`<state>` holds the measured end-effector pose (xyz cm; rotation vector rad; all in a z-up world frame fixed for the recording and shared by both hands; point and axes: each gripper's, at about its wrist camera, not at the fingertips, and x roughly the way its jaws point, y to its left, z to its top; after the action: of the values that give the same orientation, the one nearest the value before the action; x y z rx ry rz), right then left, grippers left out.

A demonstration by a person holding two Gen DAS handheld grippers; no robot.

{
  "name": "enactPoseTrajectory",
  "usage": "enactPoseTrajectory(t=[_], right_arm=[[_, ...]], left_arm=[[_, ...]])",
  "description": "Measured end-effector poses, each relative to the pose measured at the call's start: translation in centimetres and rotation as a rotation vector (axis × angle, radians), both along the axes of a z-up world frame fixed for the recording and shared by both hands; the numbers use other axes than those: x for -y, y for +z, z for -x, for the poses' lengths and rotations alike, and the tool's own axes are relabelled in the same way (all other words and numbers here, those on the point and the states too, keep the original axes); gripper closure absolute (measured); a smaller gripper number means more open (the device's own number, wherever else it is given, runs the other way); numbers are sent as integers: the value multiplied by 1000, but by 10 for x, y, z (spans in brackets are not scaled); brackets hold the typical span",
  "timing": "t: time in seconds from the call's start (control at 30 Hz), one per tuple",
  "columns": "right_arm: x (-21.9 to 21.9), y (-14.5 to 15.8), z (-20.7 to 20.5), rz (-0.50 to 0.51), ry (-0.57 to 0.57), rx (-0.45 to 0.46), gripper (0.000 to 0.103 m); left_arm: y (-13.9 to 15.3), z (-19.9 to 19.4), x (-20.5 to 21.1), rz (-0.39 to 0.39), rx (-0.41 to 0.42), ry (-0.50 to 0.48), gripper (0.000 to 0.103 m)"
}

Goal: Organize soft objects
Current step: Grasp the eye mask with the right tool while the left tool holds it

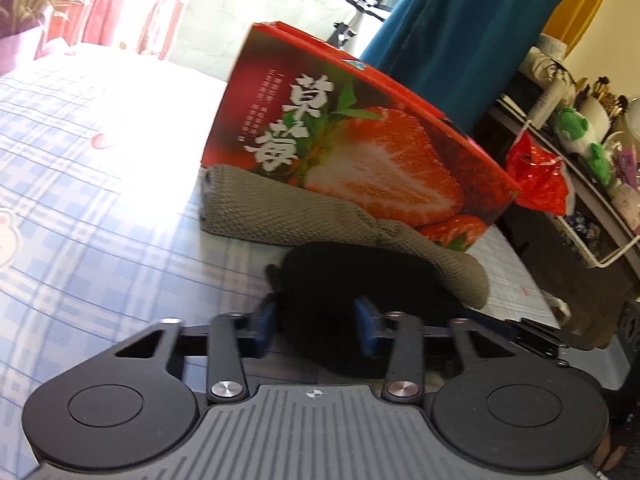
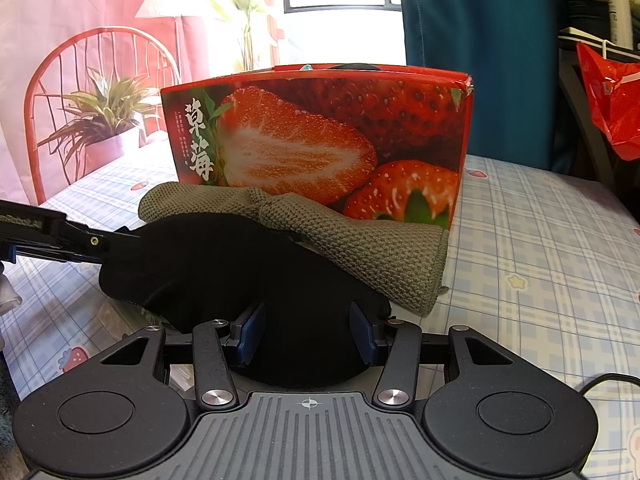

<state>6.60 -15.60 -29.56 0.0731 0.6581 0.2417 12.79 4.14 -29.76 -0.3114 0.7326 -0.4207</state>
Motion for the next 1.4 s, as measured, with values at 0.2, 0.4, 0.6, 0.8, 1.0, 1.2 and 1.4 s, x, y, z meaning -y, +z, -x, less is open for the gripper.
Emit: enactPoseTrajectory(t=[0.2, 0.4, 0.6, 0.8, 1.0, 1.2, 1.4], right_arm=[[1, 0, 1, -12, -4, 7, 56], [11, 3, 8, -73, -60, 54, 36], [15, 0, 4, -94, -68, 17, 36], [16, -3, 2, -131, -67, -31, 37], [21, -3, 6, -217, -108, -59, 37], [31, -4, 6, -358, -150, -93, 40], [48, -4, 14, -480, -225, -32, 66]], left_arm=[[4, 3, -3, -30, 42, 23, 81], [6, 3, -6, -59, 54, 65, 82], [1, -2, -7, -86, 14, 97, 82], [0, -2, -6, -100, 16, 94, 82], [0, -2, -4, -108, 20, 93, 82], [0, 0, 3, -109, 25, 42, 82], [-1, 0, 5, -108, 27, 36, 82]])
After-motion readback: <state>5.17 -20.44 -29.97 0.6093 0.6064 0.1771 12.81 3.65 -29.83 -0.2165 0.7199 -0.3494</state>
